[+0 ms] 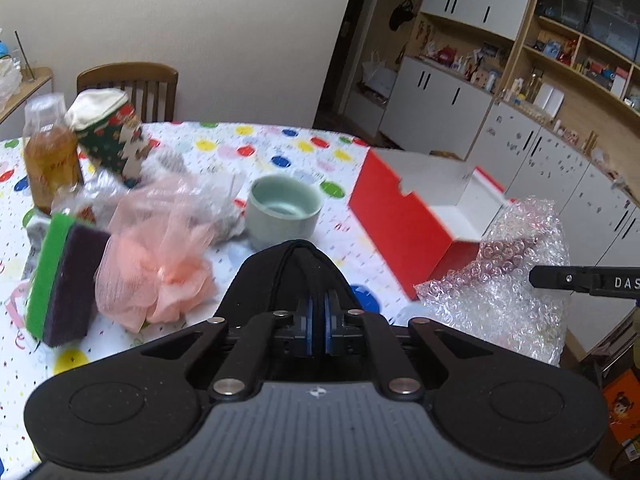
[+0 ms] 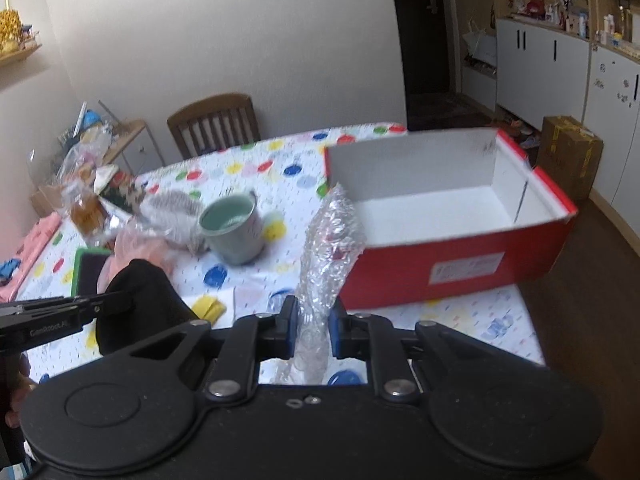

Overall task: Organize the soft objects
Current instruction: 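Carry the bubble wrap and black mask with both tools into the red box, then open the right tool releasing bubble wrap while the left tool releases the mask, then move the right tool to the yellow cloth and left tool to the sponge, then grasp the yellow cloth with the right tool while the left tool grasps the green sponge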

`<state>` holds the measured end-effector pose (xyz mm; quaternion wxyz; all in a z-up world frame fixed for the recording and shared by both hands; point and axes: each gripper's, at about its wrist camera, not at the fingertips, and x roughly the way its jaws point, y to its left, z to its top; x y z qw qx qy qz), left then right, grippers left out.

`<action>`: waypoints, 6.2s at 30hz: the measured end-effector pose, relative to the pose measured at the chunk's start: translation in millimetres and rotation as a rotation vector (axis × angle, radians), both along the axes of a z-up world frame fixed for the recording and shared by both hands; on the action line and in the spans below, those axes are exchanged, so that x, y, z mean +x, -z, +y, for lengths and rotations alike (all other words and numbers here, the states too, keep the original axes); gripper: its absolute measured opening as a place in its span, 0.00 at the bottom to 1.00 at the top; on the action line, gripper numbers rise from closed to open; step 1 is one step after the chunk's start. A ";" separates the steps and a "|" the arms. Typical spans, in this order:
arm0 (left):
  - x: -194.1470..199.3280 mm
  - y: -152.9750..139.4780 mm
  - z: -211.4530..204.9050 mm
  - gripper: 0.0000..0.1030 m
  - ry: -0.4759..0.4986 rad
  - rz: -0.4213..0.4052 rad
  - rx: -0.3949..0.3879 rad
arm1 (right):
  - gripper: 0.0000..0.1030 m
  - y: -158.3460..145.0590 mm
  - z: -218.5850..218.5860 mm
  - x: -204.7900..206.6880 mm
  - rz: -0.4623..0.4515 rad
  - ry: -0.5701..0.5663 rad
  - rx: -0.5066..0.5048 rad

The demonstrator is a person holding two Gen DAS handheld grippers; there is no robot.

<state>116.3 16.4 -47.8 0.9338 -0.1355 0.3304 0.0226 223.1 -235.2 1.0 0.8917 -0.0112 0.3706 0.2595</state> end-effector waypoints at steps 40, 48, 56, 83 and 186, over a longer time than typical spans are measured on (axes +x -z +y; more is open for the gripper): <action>231.6 -104.2 -148.2 0.05 0.210 -0.173 0.029 | 0.13 -56.8 -89.6 219.0 -0.157 0.093 0.082; 260.0 -72.5 -166.2 0.05 0.211 -0.117 0.042 | 0.13 -22.3 -99.7 248.3 -0.073 0.070 0.079; 281.8 -30.7 -174.4 0.05 0.204 -0.033 0.034 | 0.14 25.6 -89.1 254.2 0.029 0.003 0.006; 306.6 44.9 -195.8 0.05 0.235 0.232 0.054 | 0.26 60.8 -78.3 241.1 0.113 -0.142 -0.184; -8.2 41.9 151.8 1.00 -0.322 0.008 0.167 | 0.75 118.4 231.7 21.8 0.183 -0.197 -0.231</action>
